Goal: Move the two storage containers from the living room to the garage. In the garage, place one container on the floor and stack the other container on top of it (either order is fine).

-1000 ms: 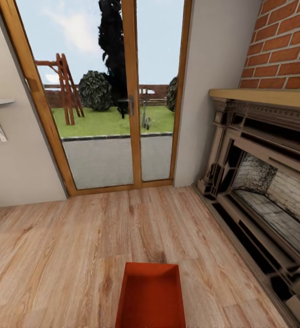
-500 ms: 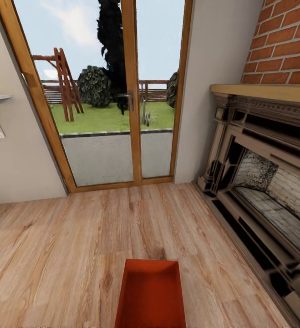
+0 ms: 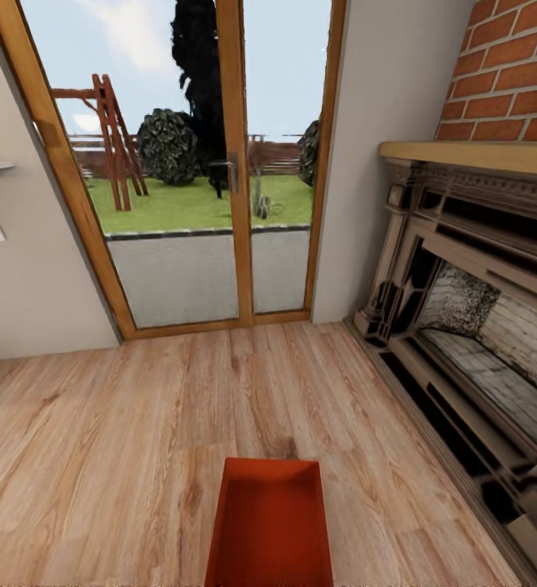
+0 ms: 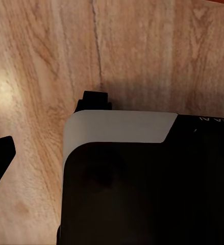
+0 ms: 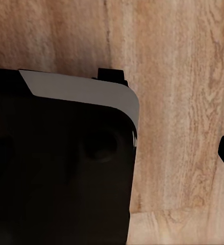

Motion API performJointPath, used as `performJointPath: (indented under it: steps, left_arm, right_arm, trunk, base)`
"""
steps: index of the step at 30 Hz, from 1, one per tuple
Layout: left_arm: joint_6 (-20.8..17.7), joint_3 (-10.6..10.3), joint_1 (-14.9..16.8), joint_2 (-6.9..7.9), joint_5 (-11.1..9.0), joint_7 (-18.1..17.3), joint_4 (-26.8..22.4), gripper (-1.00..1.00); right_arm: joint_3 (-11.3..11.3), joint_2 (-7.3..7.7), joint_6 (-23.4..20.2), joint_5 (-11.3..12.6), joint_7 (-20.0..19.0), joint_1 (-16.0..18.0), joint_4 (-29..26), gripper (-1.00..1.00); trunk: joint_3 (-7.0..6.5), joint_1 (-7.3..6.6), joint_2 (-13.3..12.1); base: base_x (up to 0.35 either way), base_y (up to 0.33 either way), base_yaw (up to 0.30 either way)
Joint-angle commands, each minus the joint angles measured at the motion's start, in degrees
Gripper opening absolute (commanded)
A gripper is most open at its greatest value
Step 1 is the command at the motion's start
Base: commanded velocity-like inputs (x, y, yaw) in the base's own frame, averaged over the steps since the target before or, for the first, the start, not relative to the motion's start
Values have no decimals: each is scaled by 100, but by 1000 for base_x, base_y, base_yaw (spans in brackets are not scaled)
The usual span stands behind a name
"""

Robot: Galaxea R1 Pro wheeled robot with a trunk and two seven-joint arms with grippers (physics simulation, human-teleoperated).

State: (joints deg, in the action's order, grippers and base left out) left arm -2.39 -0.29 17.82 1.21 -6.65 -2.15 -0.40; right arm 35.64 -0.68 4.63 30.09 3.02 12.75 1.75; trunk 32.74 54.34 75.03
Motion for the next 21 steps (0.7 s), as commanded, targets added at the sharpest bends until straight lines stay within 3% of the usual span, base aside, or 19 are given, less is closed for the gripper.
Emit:
performJointPath:
  steps: [1,21]
  left_arm:
    - [-25,-6,2,2,-60,-22,-4,100]
    - [-25,-6,2,2,-55,-22,-5,100]
  right_arm:
    - [48,-7,30,50,4,6,18,100]
    - [44,-3,29,50,13,7,18,100]
  trunk:
    - [14,0,3]
    - [196,0,3]
  base:
    - [0,0,0]
    - [0,0,0]
